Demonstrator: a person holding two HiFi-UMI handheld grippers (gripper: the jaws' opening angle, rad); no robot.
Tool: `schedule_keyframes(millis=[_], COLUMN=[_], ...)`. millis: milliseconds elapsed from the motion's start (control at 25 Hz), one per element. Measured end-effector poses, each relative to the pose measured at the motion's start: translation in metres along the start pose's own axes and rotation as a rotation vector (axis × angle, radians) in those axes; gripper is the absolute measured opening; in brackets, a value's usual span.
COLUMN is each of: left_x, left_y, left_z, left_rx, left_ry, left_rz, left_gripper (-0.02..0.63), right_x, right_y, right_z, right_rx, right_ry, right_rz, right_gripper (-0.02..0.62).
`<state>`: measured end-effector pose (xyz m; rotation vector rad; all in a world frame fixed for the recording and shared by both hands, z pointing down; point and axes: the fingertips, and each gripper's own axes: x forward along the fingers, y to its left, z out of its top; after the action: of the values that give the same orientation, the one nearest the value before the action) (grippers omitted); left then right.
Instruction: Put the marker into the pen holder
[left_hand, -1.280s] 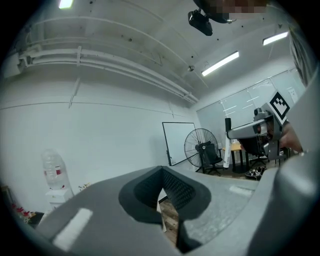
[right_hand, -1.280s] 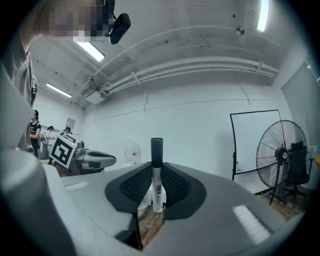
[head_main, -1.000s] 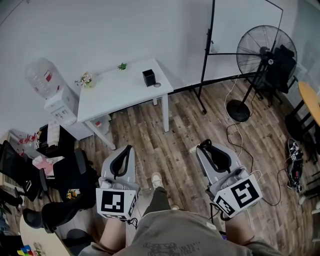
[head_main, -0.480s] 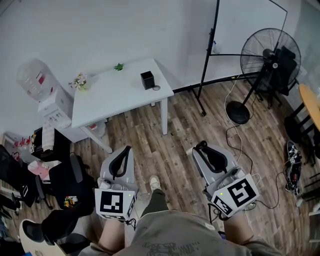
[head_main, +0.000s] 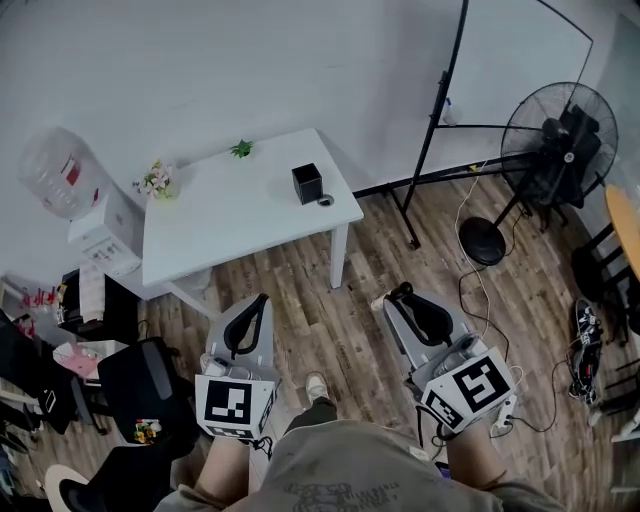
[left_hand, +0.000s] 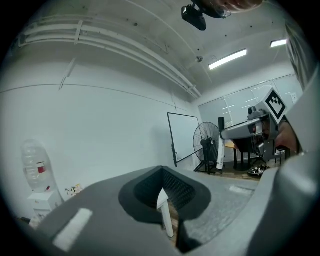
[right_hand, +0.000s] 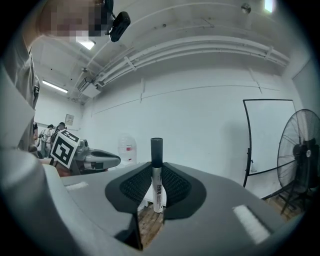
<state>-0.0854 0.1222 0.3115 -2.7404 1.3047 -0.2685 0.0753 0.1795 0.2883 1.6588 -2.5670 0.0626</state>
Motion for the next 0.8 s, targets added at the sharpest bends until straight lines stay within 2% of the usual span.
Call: schedule_keyframes(millis=[440, 600, 800], left_x=[0.087, 0.108, 0.131], left_y=[0.101, 0.129, 0.140], left_z=[-0.012, -0.025, -0.021], left_rx=[-0.008, -0.019, -0.037], left_ry=[0.013, 0.022, 0.004], left_rz=[-0.021, -0.009, -0.022], left_gripper=[0.002, 0.002, 0.002], right_x=[0.145, 0.178, 0.199], right_y=[-0.025, -0.031, -0.040], right_z=[0.009, 0.010, 0.008], right_rx=[0.003, 0.003, 0.014], right_ry=[0.031, 0.035, 0.039], right_rz=[0.031, 0.027, 0.022], right_gripper=[0.094, 0.094, 0.094])
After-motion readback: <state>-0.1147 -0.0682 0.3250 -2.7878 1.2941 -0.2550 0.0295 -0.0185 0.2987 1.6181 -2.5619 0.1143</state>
